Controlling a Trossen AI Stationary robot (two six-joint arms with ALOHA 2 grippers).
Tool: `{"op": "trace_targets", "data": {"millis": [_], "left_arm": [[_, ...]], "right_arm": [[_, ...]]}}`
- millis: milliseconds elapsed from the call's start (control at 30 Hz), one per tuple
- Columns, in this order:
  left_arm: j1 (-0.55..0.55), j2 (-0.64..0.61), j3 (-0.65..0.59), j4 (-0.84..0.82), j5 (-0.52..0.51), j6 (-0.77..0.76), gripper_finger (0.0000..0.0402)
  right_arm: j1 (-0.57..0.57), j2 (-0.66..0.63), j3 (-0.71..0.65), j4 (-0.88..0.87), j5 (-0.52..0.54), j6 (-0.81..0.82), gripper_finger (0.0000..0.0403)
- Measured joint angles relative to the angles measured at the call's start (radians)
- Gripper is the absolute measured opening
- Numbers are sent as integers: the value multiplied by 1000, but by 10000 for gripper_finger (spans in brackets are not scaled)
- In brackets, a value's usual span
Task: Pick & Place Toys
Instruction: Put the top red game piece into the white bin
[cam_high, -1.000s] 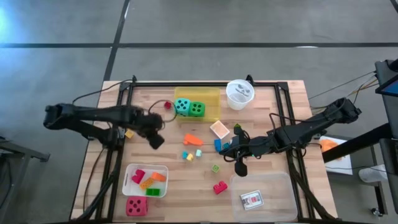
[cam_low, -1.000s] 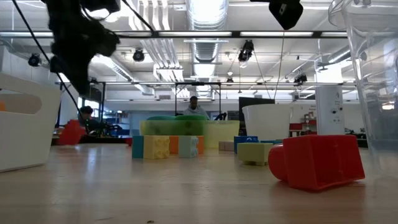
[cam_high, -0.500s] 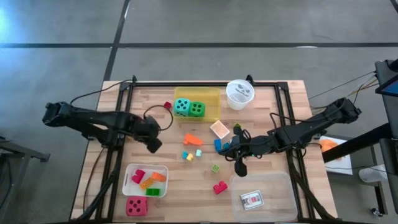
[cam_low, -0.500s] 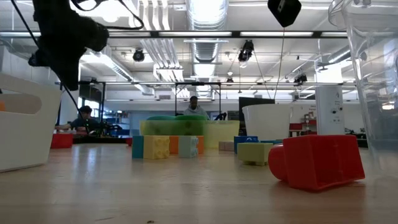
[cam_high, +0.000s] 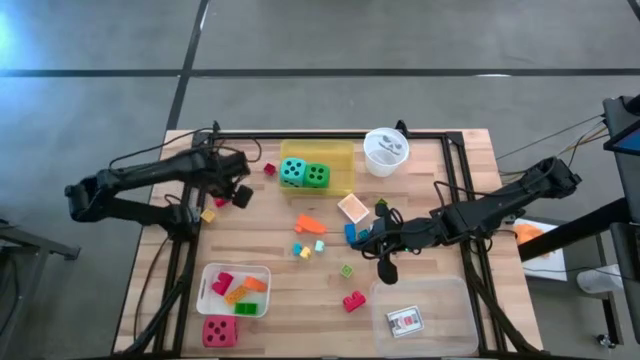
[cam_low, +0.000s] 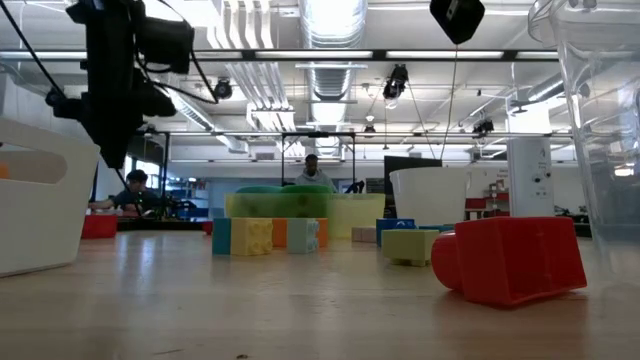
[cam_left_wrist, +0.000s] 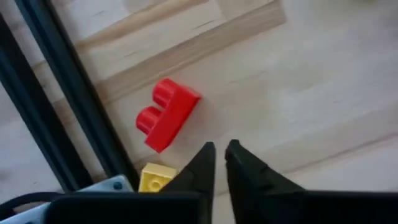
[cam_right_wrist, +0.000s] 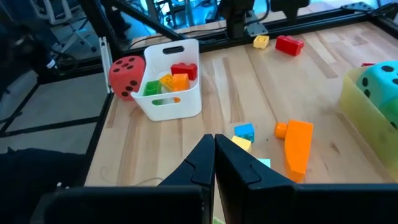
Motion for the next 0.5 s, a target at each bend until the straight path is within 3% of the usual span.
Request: {"op": "trace_targets", "data": {"millis": [167, 500], "left_arm": [[65, 0, -41, 20, 17, 45, 115], [77, 0, -117, 95, -8, 82, 255]], "right_arm": [[1, 0, 0, -4, -13, -5, 9], [1, 0, 0, -4, -12, -11, 9]]}}
